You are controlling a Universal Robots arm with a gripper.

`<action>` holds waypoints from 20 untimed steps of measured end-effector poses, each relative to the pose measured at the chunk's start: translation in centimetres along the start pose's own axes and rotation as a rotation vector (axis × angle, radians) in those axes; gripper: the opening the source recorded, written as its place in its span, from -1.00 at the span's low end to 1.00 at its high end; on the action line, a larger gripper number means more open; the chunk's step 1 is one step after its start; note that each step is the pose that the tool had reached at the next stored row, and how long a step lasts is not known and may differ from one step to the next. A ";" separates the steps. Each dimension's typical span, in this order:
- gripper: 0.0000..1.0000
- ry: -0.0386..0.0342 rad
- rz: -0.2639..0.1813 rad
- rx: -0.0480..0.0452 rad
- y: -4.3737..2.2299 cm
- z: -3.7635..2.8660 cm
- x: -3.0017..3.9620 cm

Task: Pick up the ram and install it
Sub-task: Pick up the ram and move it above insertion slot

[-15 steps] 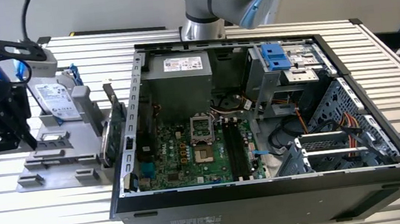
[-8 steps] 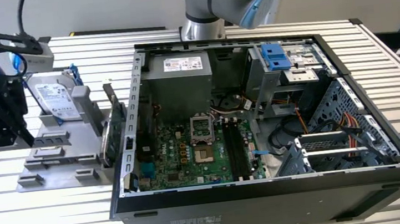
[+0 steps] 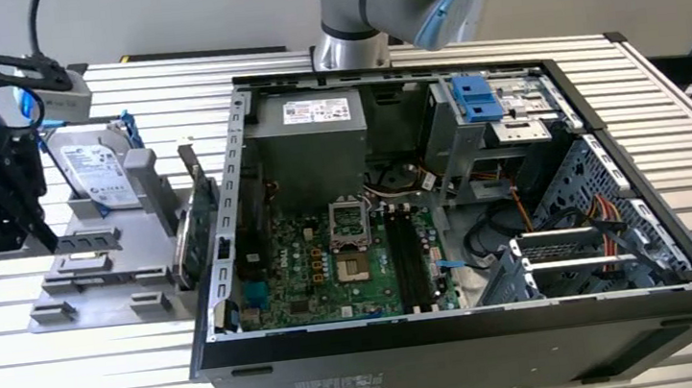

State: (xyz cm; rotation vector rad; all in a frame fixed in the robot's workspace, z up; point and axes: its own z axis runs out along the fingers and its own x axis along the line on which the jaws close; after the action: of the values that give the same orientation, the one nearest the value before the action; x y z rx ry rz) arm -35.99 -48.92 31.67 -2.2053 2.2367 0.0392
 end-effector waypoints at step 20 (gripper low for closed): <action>-1.00 -0.0001 0.000 0.0001 0.03 -1.67 -0.03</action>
State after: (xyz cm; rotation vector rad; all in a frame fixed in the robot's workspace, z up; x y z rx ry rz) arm -35.99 -48.92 33.34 -2.2052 2.2367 0.0392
